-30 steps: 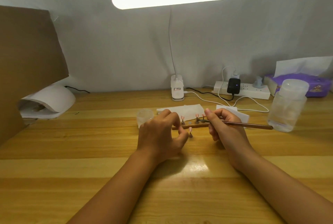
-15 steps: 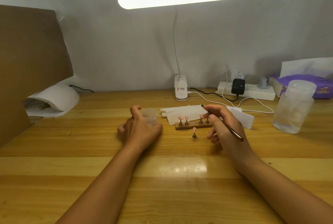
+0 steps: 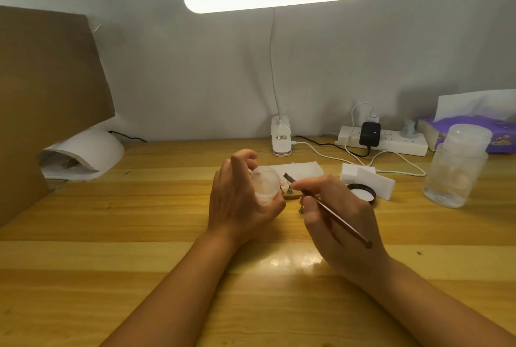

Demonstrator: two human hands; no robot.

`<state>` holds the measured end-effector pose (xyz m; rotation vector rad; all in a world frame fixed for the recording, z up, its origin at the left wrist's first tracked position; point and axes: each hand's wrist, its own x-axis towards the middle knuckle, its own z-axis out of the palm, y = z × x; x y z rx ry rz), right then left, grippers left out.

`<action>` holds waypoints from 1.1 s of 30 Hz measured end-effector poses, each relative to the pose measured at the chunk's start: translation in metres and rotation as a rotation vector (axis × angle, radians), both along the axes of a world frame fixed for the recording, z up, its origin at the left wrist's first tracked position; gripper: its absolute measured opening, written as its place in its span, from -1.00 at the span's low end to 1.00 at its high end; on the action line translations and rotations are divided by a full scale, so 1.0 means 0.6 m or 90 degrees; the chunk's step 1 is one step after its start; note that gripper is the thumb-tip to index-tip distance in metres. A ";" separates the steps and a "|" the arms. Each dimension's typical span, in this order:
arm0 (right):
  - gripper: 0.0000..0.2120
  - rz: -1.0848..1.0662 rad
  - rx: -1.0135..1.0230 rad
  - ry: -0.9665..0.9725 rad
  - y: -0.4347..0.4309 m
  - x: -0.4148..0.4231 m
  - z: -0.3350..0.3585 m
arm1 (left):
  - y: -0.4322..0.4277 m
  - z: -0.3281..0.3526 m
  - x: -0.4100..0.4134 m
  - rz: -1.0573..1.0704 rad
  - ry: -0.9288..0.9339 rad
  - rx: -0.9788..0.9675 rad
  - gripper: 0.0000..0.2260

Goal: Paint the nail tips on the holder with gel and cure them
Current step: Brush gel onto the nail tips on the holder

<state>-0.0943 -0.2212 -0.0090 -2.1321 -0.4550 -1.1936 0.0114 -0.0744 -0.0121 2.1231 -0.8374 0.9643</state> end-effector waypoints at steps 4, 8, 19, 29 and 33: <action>-0.89 -0.009 -0.001 0.010 0.006 -0.002 -0.003 | -0.003 0.001 -0.006 -0.013 -0.029 0.015 -0.34; -0.89 -0.016 0.004 0.009 0.005 0.000 0.000 | -0.008 0.005 -0.014 -0.043 -0.048 0.029 -0.42; -0.84 -0.074 -0.049 0.043 0.001 0.003 -0.003 | -0.015 0.006 -0.021 -0.071 -0.068 0.068 -0.50; -0.85 -0.066 -0.062 0.039 0.002 0.002 -0.003 | -0.016 0.008 -0.023 -0.080 -0.078 0.068 -0.50; -0.88 -0.064 -0.061 0.038 0.001 0.002 -0.003 | -0.016 0.008 -0.023 -0.079 -0.077 0.068 -0.51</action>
